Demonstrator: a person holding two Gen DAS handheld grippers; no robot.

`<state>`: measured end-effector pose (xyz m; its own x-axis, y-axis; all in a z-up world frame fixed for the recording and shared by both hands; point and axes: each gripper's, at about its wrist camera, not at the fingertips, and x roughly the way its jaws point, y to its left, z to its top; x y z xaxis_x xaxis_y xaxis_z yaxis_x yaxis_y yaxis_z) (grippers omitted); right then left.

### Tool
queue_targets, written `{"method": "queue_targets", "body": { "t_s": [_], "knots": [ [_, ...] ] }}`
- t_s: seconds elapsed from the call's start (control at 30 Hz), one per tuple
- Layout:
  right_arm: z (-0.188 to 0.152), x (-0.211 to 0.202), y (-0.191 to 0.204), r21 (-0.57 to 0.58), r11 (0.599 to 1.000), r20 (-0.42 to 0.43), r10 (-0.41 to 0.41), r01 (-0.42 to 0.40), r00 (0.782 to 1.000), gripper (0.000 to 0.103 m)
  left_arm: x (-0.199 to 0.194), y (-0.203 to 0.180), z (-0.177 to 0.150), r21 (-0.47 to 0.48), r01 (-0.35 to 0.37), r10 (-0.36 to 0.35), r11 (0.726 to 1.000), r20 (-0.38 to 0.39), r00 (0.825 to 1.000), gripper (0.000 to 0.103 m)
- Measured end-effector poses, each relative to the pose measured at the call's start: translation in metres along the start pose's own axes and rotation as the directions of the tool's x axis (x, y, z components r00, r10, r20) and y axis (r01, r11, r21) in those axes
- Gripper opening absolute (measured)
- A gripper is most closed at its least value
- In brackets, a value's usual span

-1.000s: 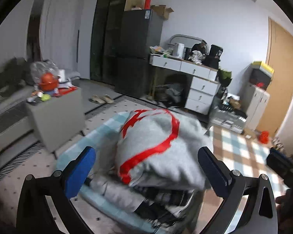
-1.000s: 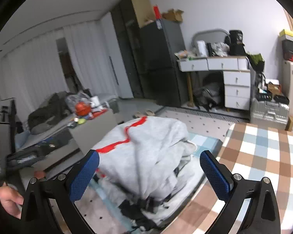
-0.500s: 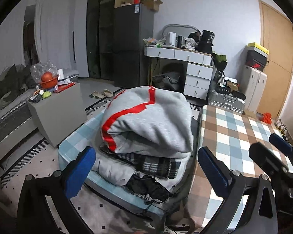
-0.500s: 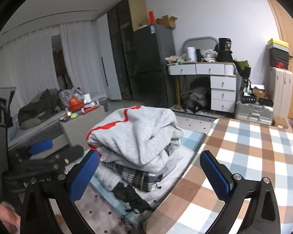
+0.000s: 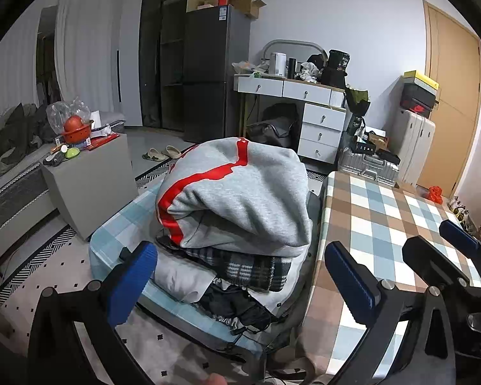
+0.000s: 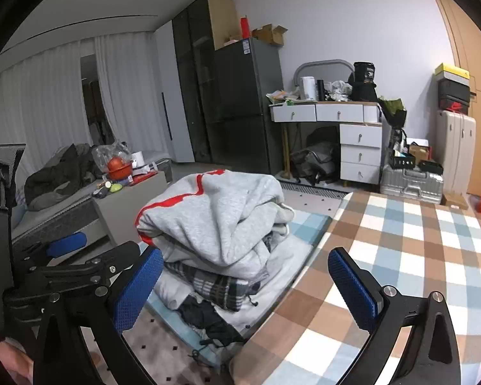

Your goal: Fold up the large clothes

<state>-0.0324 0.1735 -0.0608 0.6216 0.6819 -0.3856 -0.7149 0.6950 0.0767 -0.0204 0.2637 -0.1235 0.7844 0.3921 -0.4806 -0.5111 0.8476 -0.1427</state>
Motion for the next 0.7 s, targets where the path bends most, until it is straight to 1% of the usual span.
{"method": "queue_targets", "body": {
  "t_s": [0.7],
  "knots": [
    [0.002, -0.0043, 0.007, -0.014, 1.0, 0.019, 0.005, -0.005, 1.0, 0.103, -0.0001, 0.0029, 0.0028, 0.008, 0.01, -0.01, 1.0, 0.004, 1.0, 0.102]
  ]
}}
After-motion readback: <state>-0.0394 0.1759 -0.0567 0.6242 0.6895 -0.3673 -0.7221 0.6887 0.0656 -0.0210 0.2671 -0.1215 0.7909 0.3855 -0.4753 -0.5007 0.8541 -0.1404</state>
